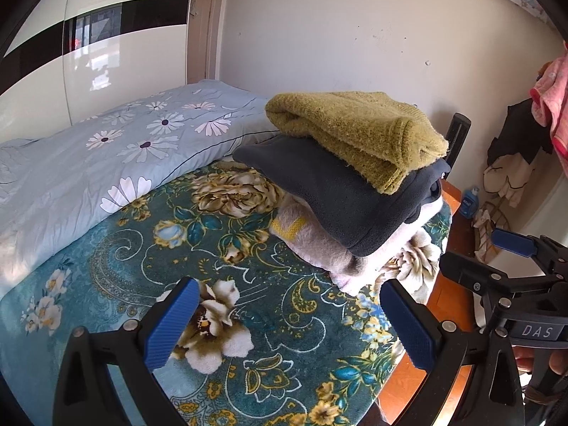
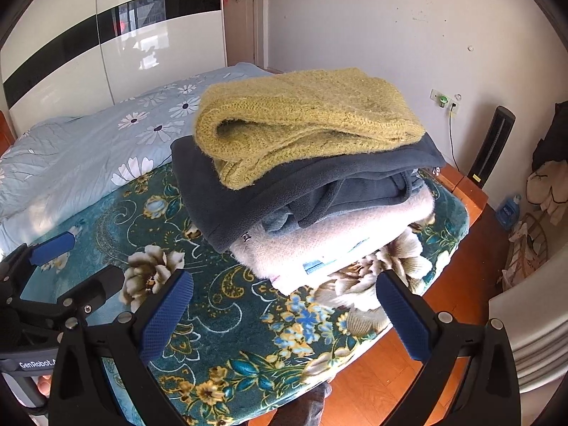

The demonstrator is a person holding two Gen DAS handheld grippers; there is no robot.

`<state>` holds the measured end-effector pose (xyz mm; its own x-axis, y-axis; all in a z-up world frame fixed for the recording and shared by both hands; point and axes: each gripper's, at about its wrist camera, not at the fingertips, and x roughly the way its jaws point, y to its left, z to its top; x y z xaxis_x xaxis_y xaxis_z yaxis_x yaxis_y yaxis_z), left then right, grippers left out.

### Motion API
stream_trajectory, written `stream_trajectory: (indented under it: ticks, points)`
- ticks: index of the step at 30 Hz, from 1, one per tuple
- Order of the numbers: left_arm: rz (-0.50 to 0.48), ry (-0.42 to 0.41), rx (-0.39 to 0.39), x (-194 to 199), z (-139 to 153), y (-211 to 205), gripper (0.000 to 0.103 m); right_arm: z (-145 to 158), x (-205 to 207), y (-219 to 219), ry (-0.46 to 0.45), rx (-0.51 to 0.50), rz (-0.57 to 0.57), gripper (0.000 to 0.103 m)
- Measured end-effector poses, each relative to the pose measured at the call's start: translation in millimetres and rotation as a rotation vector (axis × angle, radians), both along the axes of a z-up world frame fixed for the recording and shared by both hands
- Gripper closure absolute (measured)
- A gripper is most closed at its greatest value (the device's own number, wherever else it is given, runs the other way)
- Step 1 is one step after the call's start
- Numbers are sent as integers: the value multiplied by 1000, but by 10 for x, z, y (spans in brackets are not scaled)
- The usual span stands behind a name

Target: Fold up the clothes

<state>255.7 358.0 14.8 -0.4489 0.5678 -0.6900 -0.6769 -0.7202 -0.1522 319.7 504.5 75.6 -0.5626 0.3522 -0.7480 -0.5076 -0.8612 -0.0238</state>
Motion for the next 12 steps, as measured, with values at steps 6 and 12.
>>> stream_trajectory:
  ticks: [6, 12]
  points:
    - [9, 0, -3, -6, 1, -9, 0, -8, 12, -10, -2, 2, -1, 0]
    - [10, -1, -1, -13, -4, -20, 0, -15, -4, -21, -4, 0, 2, 0]
